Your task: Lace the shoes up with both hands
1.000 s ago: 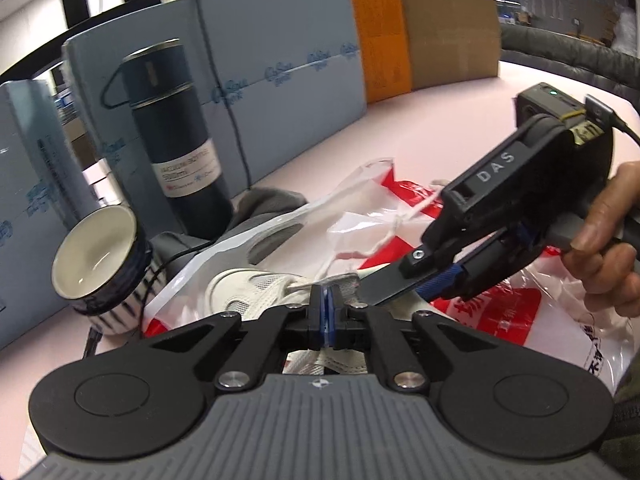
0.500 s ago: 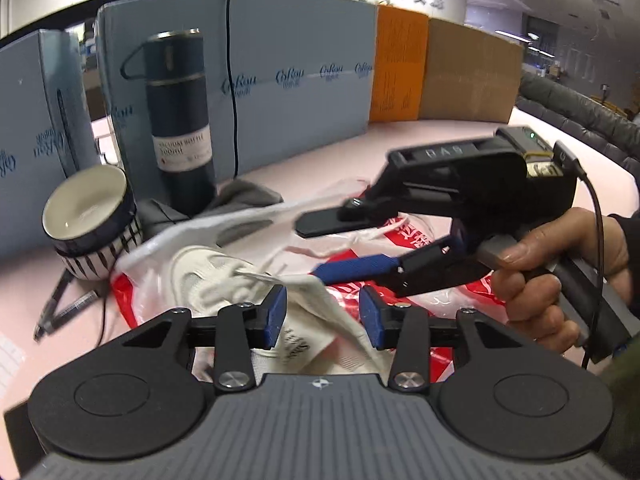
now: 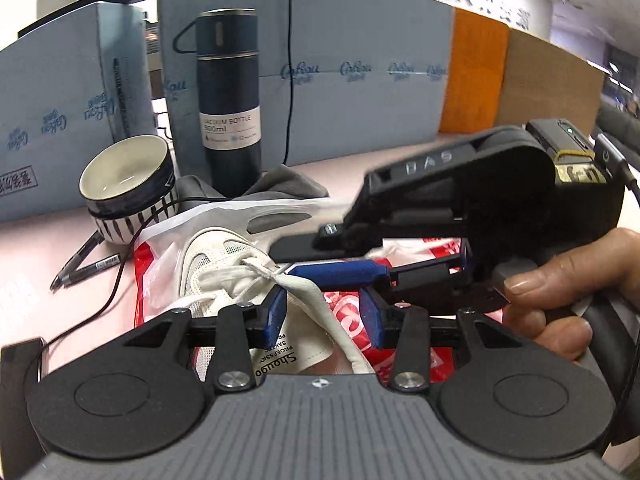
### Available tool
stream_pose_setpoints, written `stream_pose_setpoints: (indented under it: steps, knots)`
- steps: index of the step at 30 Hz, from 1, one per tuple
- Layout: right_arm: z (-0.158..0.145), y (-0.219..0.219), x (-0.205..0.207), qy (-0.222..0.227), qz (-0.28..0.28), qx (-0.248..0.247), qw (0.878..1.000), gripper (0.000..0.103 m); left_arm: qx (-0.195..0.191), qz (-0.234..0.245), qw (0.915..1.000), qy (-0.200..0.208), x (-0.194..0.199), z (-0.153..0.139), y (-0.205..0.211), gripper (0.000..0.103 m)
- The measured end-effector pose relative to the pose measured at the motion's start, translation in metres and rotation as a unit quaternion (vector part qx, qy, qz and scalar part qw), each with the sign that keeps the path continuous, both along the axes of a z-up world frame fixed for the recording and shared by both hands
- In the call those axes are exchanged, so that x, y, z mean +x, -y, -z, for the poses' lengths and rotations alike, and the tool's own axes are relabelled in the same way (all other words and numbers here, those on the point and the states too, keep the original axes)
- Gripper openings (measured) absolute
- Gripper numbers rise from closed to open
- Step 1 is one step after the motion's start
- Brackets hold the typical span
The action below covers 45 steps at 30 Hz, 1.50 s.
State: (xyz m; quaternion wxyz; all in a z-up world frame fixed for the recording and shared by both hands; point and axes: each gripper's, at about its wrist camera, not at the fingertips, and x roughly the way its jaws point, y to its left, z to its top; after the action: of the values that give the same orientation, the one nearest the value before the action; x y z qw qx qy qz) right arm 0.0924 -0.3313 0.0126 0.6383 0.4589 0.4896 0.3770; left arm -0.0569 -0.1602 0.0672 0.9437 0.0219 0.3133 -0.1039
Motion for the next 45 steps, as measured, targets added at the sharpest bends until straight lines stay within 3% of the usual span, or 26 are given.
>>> stream_pose_setpoints:
  steps: [4,12,16,23,30,38,43,45]
  knots:
    - [0.0,0.001,0.004,-0.006,-0.003,-0.02,1.0,0.008,0.009,-0.023,0.9997,0.01,0.0,0.001,0.005,0.037]
    - [-0.01,-0.004,0.007,0.023,-0.024,-0.049,0.998,0.008,0.011,-0.048,0.9988,0.007,0.003,0.004,0.009,0.036]
    - [-0.011,-0.008,0.003,0.031,-0.027,-0.044,0.998,0.008,0.005,-0.065,0.9979,0.0,0.004,0.005,0.006,0.022]
    - [-0.004,-0.01,-0.001,0.021,-0.012,-0.037,0.999,0.004,-0.017,-0.062,0.9979,-0.011,0.005,0.008,-0.001,0.021]
    - [0.015,0.004,-0.008,-0.039,0.036,0.027,0.998,0.003,-0.006,-0.043,0.999,-0.006,0.005,0.011,0.001,0.022]
    - [0.041,0.019,-0.02,-0.121,0.084,0.115,0.983,0.003,-0.011,-0.037,0.9992,-0.011,0.006,0.012,0.0,0.022]
    - [0.049,0.026,-0.026,-0.14,0.106,0.159,0.972,0.003,-0.019,-0.041,0.999,-0.006,0.005,0.014,-0.001,0.022]
    - [0.045,0.027,-0.025,-0.127,0.105,0.153,0.974,0.003,-0.016,-0.041,0.999,-0.006,0.005,0.014,0.0,0.022]
